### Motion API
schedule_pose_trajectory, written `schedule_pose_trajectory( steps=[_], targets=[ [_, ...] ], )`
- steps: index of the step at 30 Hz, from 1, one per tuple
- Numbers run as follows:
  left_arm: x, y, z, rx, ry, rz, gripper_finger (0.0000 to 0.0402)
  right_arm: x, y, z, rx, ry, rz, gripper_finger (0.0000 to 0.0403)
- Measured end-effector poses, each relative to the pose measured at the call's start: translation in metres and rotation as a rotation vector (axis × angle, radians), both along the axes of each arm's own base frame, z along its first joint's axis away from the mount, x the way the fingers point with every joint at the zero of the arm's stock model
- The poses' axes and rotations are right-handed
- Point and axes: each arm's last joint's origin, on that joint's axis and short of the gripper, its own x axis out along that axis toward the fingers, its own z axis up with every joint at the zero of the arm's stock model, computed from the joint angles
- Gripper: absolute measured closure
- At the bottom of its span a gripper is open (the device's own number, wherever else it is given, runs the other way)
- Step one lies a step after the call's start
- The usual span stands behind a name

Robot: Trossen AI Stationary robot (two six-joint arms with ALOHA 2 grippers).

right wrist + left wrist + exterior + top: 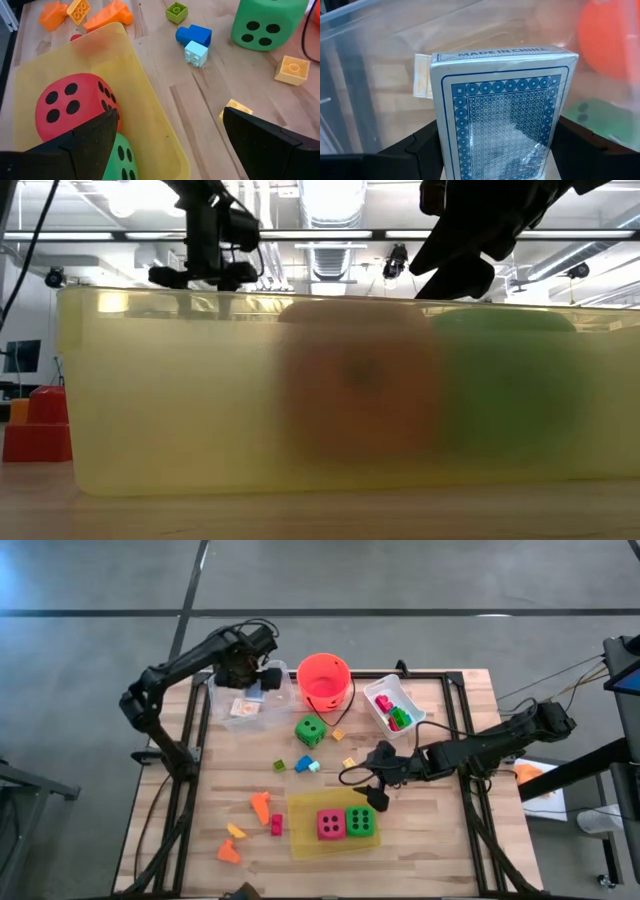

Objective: Pick & Place Toys
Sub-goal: Put the blue playing card box into the transparent bin

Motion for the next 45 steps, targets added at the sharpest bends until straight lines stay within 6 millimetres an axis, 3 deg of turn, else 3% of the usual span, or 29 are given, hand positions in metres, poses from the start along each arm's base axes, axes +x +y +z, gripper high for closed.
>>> schedule_pose_trajectory(
  steps=[25, 45],
  targets=[
    [-0.021, 0.005, -0.083, -0.092, 0.018, 0.044, 0.0125, 0.0, 0.001, 0.0, 0.003, 0.0, 0.002, 0.0046],
    [-0.03, 0.005, -0.118, -0.091, -0.026, 0.086, 0.0125, 0.0, 0.001, 0.0, 0.003, 0.0, 0.001, 0.0046]
  ],
)
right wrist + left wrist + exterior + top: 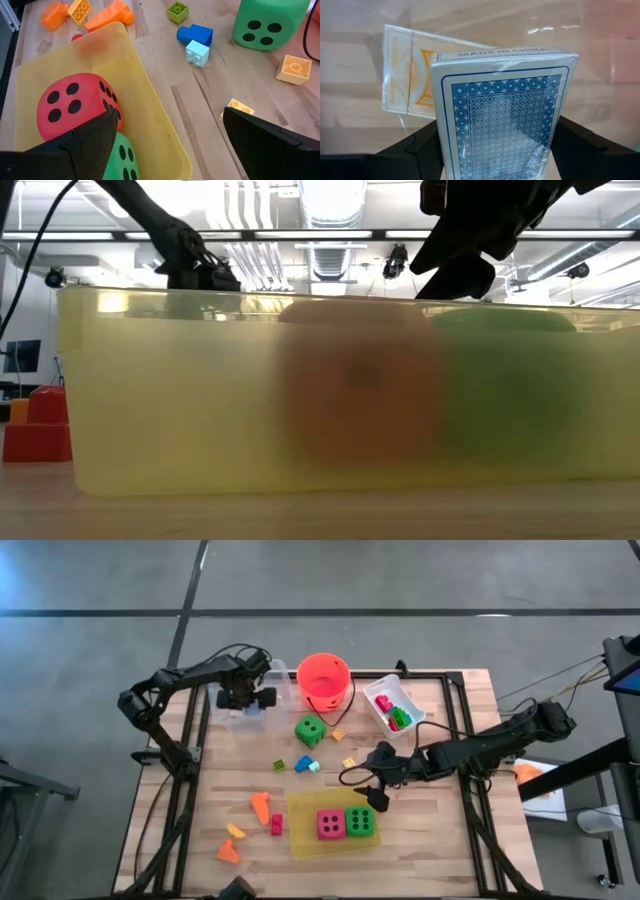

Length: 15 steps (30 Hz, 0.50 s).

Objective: Pick & Place Toys
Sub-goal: Put the blue playing card box into the transparent bin

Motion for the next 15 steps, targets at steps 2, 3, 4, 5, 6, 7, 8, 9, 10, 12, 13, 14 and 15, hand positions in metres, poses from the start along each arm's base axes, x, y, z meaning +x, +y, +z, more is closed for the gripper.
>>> schedule_pose_trajectory(
  steps=[2, 3, 4, 5, 6, 7, 8, 9, 10, 12, 13, 14, 15],
  targets=[
    [-0.0014, -0.0014, -0.0026, -0.008, 0.007, 0.0, 0.0125, -0.0001, 0.0, 0.0001, 0.0, 0.0, 0.0, 0.0046],
    [-0.002, -0.0018, -0.0035, -0.012, 0.009, 0.001, 0.0125, 0.0, 0.0, 0.0, 0.0, 0.0, 0.0, 0.0046],
    [-0.0022, -0.002, -0.0044, -0.011, 0.009, 0.003, 0.0125, 0.0, 0.0, 0.0, 0.0, 0.0, 0.0, 0.0046],
    [-0.0026, -0.0022, -0.0053, -0.012, 0.009, 0.005, 0.0125, -0.0001, 0.0, 0.0001, 0.0, 0.0, 0.0, 0.0046],
    [-0.0032, -0.0026, -0.0063, -0.013, 0.011, 0.005, 0.0125, 0.0, 0.0, 0.0, 0.0, 0.0, 0.0, 0.0046],
    [-0.0037, -0.0029, -0.0072, -0.016, 0.013, 0.006, 0.0125, 0.0, 0.0, 0.0, 0.0, 0.0, 0.0, 0.0046],
    [-0.004, -0.0031, -0.0079, -0.017, 0.013, 0.006, 0.0125, 0.0, 0.0, 0.0, 0.0, 0.0, 0.0, 0.0046],
    [-0.0043, -0.0032, -0.0087, -0.019, 0.011, 0.007, 0.0125, 0.0, 0.0, 0.0, 0.0, 0.0, 0.0, 0.0046],
    [-0.0046, -0.0034, -0.0092, -0.02, 0.011, 0.007, 0.0124, 0.0, 0.0, 0.0001, 0.0, 0.0, 0.0, 0.0046],
    [-0.0055, -0.0037, -0.01, -0.026, 0.013, 0.009, 0.0111, -0.0001, 0.0, 0.0001, 0.0, 0.0, 0.0, 0.0046],
    [-0.0054, -0.0036, -0.01, -0.025, 0.012, 0.008, 0.0104, 0.0, 0.0, 0.0001, 0.0, 0.0, 0.0, 0.0046],
    [-0.0054, -0.0036, -0.0099, -0.024, 0.012, 0.005, 0.0099, 0.0, 0.0, 0.0001, 0.0, 0.0, 0.0, 0.0046],
    [-0.0054, -0.0036, -0.01, -0.025, 0.013, 0.005, 0.0095, 0.0, 0.0, 0.0001, 0.0, 0.0, 0.0, 0.0046]
  ],
)
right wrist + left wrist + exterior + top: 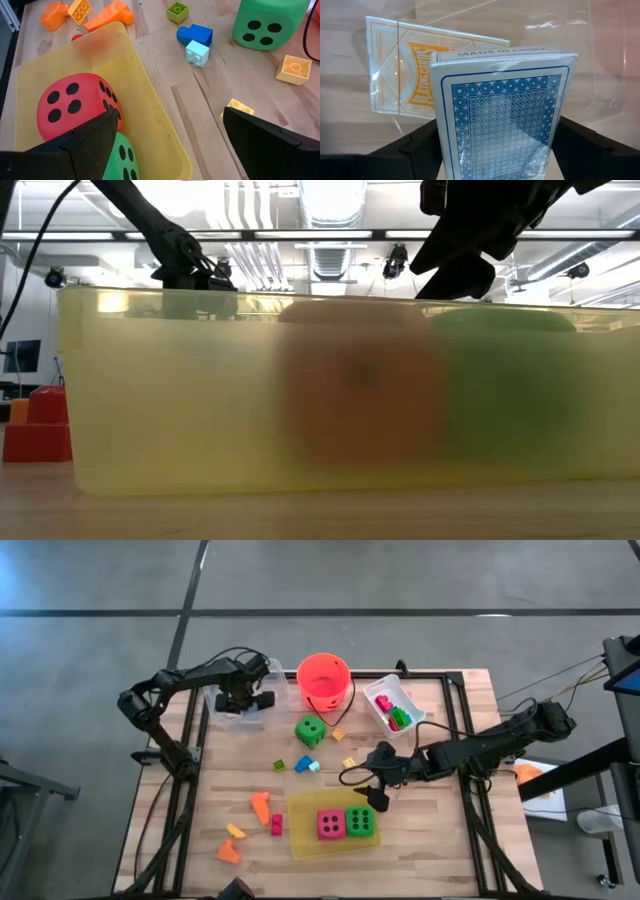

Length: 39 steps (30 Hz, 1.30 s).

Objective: Pick & Place Toys
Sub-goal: Put the blue playing card box into the transparent bin

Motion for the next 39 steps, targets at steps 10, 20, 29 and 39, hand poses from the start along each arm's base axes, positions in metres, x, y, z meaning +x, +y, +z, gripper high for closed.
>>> schedule_pose_trajectory(
  steps=[10, 20, 29, 39],
  targets=[
    [0.0014, 0.0018, 0.0012, 0.015, -0.013, -0.002, 0.0087, 0.0, 0.0, 0.0, 0.0, 0.0, 0.0, 0.0046],
    [0.0007, 0.0031, 0.0012, 0.018, -0.016, 0.007, 0.0085, 0.0, 0.0, 0.0, 0.0, 0.0, 0.0, 0.0046],
    [0.0018, 0.0042, 0.0011, 0.032, -0.027, -0.017, 0.0084, 0.0, 0.0, 0.0, 0.0, 0.0, 0.0, 0.0046],
    [0.0018, 0.0042, 0.0011, 0.032, -0.027, -0.024, 0.0067, 0.0, 0.0, -0.0001, 0.0, 0.001, 0.0, 0.0046]
  ],
)
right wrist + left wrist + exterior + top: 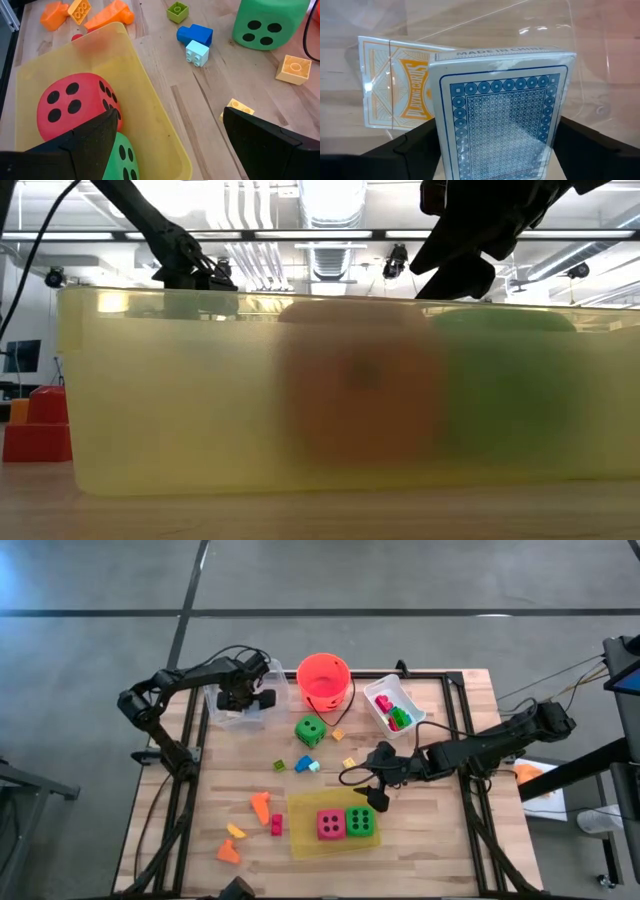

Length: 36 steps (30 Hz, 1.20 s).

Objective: Pick & Place Toys
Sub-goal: Put the blue playing card box into the transparent bin, then put the yellow game piece into the white bin

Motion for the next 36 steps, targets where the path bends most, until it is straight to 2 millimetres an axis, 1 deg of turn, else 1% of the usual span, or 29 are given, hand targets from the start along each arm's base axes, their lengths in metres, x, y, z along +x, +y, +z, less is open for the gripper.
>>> schedule_pose_trajectory(
  steps=[4, 6, 12, 15, 21, 24, 27, 31, 36],
  targets=[
    [0.0, 0.0, 0.0, 0.0, 0.0, 0.0, 0.0018, 0.0, 0.0, 0.0, 0.0, 0.0, 0.0, 0.0046],
    [0.0, 0.0, 0.0, 0.0, 0.0, -0.001, 0.0007, 0.0, 0.0, 0.0, 0.0, 0.0, 0.0, 0.0046],
    [0.0, 0.0, 0.0, 0.0, 0.0, -0.001, 0.0032, 0.0, 0.0, 0.0, 0.0, 0.0, 0.0, 0.0046],
    [0.0, 0.0, 0.0, 0.0, 0.0, -0.001, 0.003, 0.0, 0.0, 0.0, 0.0, 0.0, 0.0, 0.0046],
    [0.0, 0.0, 0.0, -0.003, -0.002, -0.001, 0.0004, 0.0, 0.0, 0.0, 0.0, -0.001, 0.0, 0.0046],
    [0.0, -0.001, 0.0, -0.018, -0.012, -0.001, 0.0014, 0.0, 0.0, 0.0, -0.002, 0.0, 0.002, 0.0046],
    [0.001, -0.002, 0.002, -0.058, -0.057, -0.02, 0.0027, 0.0, 0.0, 0.0, -0.011, 0.001, 0.009, 0.0046],
    [0.003, -0.002, 0.011, -0.085, -0.071, -0.094, 0.004, 0.0, 0.0, 0.0, -0.011, 0.001, 0.01, 0.0046],
    [0.004, -0.004, 0.03, -0.097, 0.016, -0.154, 0.005, 0.0, 0.0, 0.0, -0.012, 0.001, 0.01, 0.0046]
  ],
)
